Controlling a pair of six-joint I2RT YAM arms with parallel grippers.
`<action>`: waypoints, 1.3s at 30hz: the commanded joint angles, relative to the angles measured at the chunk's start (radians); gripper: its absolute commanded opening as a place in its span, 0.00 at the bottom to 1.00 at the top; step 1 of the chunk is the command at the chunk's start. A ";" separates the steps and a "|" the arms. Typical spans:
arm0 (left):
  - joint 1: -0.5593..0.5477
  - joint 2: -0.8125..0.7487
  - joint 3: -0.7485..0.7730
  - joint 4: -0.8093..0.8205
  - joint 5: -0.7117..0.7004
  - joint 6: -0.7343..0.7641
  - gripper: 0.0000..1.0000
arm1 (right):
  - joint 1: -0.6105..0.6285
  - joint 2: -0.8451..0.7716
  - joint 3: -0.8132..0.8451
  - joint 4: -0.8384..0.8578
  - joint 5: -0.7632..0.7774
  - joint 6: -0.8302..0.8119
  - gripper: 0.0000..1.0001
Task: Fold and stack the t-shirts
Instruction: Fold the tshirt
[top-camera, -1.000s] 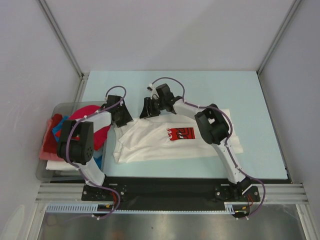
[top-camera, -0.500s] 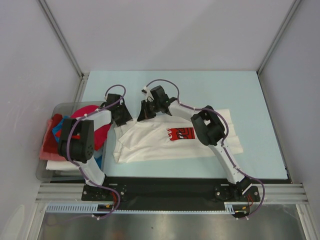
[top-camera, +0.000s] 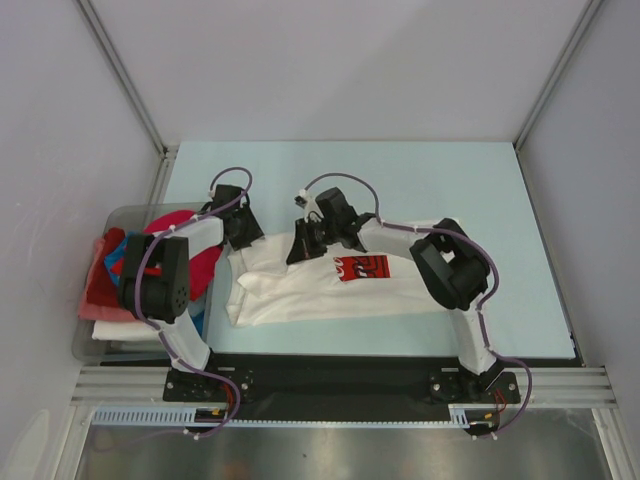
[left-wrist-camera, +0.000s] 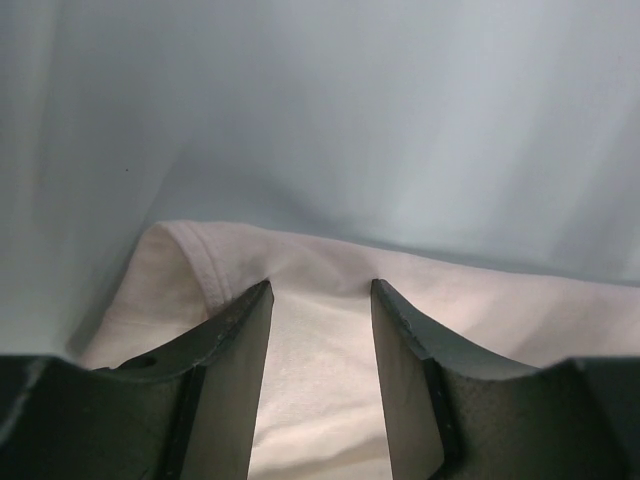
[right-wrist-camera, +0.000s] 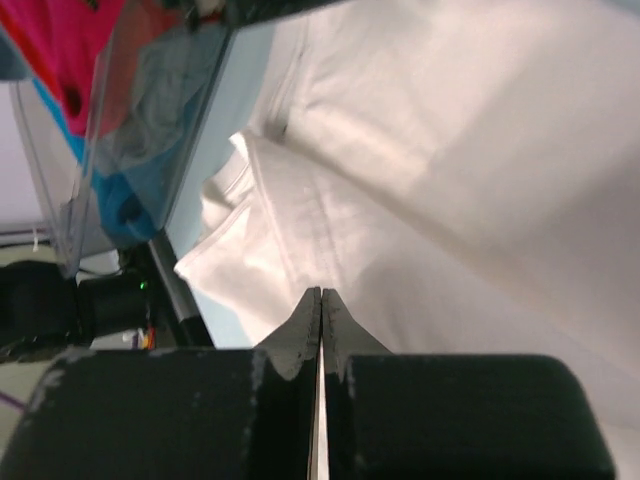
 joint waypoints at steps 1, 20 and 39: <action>0.019 0.028 0.024 -0.018 -0.069 0.027 0.51 | 0.022 -0.124 -0.101 0.096 0.013 0.010 0.00; 0.019 0.017 0.034 -0.027 -0.080 0.039 0.50 | 0.106 -0.413 -0.492 0.161 0.142 0.048 0.00; 0.010 -0.018 0.034 -0.039 -0.089 0.051 0.51 | 0.125 -0.514 -0.565 0.050 0.252 -0.004 0.31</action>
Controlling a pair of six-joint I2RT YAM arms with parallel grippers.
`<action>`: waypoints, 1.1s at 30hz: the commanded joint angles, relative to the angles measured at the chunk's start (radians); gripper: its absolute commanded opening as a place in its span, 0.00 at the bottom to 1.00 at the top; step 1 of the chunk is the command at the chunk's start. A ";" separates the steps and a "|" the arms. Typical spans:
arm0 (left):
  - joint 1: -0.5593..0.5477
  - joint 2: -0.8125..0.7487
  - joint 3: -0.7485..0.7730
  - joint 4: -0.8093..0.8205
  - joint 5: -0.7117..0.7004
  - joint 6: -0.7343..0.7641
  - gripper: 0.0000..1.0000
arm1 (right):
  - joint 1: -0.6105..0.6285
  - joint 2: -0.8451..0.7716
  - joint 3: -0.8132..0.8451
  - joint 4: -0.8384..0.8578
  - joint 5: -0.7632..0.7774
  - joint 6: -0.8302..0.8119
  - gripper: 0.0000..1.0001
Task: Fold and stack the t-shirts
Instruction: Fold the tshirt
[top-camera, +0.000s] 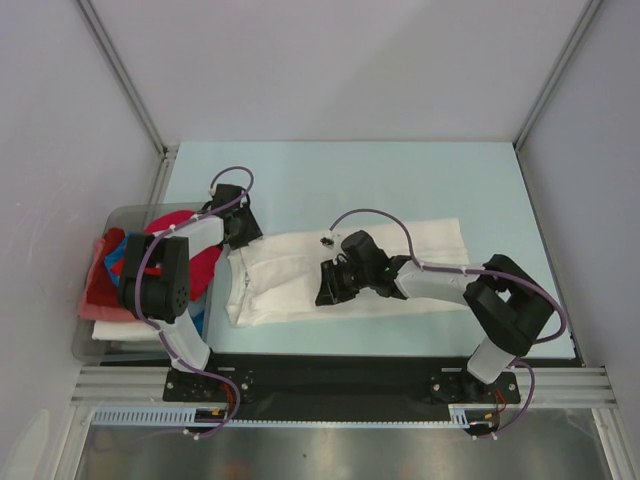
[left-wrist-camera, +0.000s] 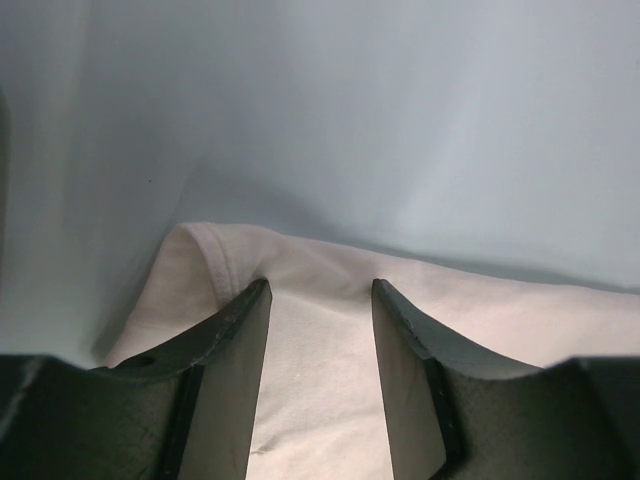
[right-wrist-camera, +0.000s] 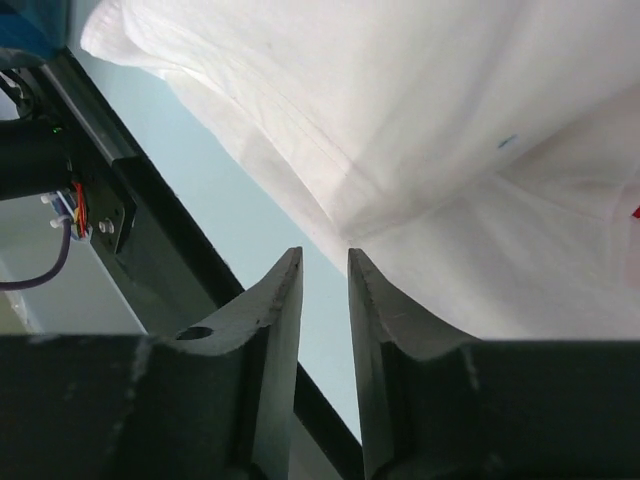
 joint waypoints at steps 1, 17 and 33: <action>0.001 -0.042 0.022 -0.030 -0.048 0.021 0.52 | 0.012 -0.066 0.039 -0.039 0.034 -0.031 0.33; -0.119 -0.576 -0.231 -0.068 -0.037 -0.022 0.72 | 0.051 0.007 0.075 -0.129 0.239 0.178 0.40; -0.158 -1.011 -0.543 -0.177 0.078 -0.132 0.79 | 0.080 0.069 0.061 -0.056 0.232 0.285 0.30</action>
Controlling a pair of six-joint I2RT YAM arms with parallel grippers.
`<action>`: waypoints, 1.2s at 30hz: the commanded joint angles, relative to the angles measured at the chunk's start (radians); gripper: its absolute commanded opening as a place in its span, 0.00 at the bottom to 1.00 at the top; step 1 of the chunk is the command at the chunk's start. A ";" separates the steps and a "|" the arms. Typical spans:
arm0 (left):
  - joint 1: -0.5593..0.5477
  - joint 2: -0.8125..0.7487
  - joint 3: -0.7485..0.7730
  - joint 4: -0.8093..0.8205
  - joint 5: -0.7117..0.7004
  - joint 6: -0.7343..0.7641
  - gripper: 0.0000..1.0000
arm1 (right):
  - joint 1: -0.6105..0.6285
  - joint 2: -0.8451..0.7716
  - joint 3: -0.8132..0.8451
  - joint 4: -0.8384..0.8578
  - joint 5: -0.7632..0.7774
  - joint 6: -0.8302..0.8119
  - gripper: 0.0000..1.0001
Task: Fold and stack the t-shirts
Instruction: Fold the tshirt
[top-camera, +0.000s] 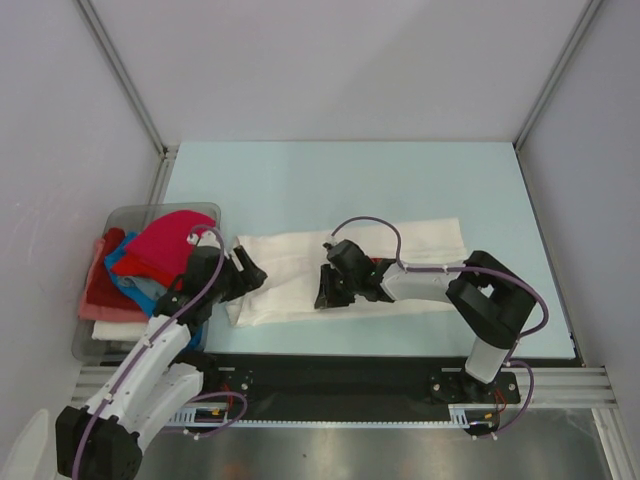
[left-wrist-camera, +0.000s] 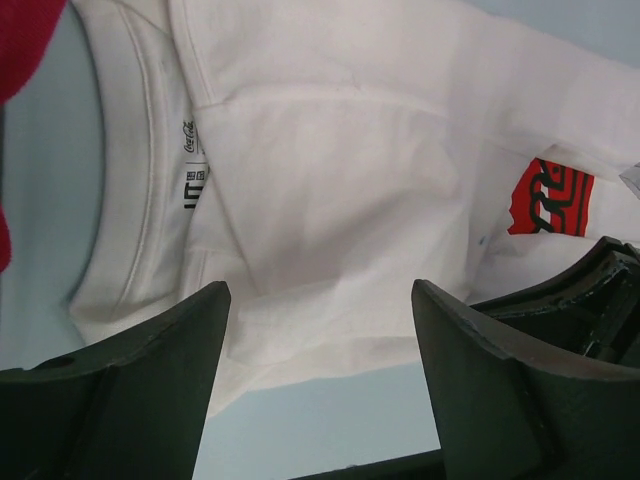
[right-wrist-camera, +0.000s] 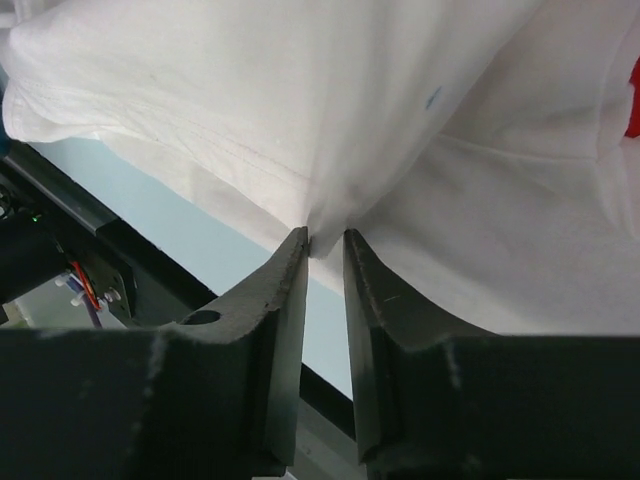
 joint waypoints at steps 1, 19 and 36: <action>-0.009 -0.015 -0.010 -0.008 0.032 -0.050 0.79 | 0.012 0.002 0.005 0.034 0.006 0.023 0.24; -0.104 0.013 -0.087 0.019 -0.009 -0.103 0.62 | -0.106 -0.049 -0.041 0.017 -0.135 -0.011 0.00; -0.198 -0.059 -0.148 -0.019 0.017 -0.173 0.47 | -0.112 -0.034 -0.034 0.014 -0.148 -0.018 0.01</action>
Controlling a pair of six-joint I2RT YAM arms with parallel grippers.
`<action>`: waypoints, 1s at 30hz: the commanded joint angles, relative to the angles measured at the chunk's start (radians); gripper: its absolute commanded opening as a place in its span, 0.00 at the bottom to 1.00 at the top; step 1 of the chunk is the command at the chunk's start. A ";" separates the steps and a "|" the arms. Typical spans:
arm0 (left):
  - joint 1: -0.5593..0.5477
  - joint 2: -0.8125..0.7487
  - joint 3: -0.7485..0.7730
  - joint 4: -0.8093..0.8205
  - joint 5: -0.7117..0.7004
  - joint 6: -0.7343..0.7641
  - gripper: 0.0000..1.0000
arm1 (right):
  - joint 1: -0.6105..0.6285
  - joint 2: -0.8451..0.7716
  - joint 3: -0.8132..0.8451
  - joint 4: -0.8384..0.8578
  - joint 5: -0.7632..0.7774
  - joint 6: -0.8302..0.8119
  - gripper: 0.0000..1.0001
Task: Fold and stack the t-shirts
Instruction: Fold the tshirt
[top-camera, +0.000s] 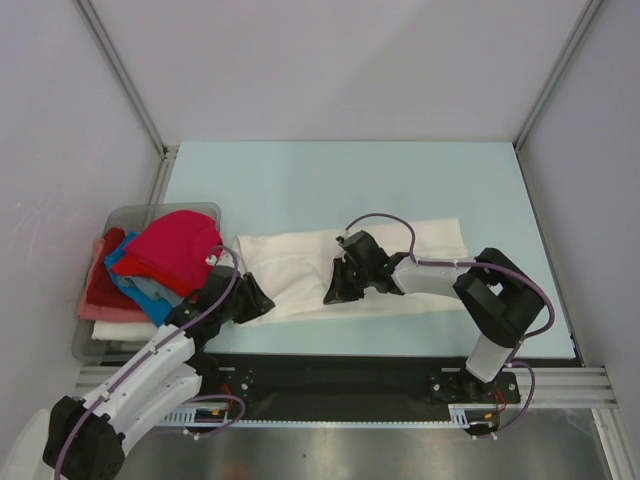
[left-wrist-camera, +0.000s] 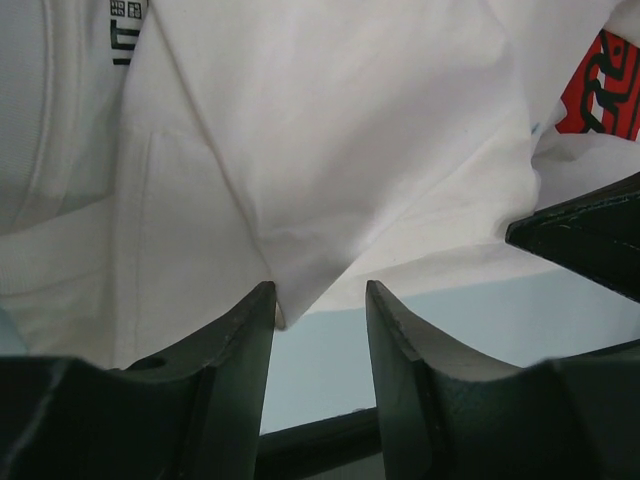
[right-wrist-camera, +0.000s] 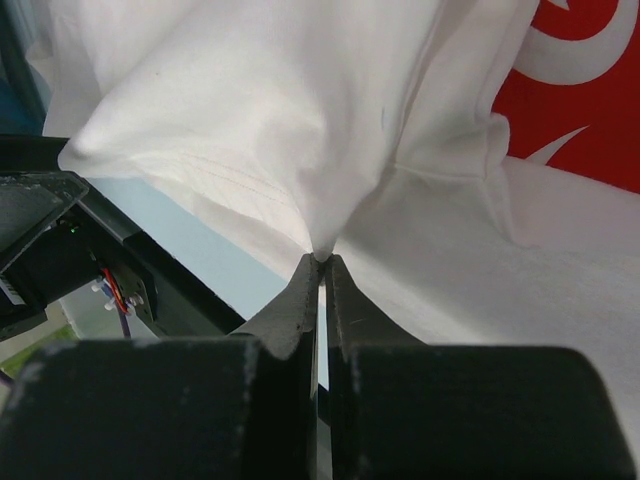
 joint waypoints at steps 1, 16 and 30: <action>-0.024 -0.022 -0.017 -0.010 0.007 -0.039 0.46 | -0.007 -0.013 0.005 0.005 -0.006 -0.015 0.02; -0.049 -0.050 -0.080 0.054 0.024 -0.053 0.09 | -0.032 -0.039 0.008 -0.026 -0.019 -0.024 0.00; -0.049 -0.093 -0.057 0.024 0.153 -0.119 0.11 | -0.081 -0.028 0.064 -0.159 -0.066 -0.035 0.03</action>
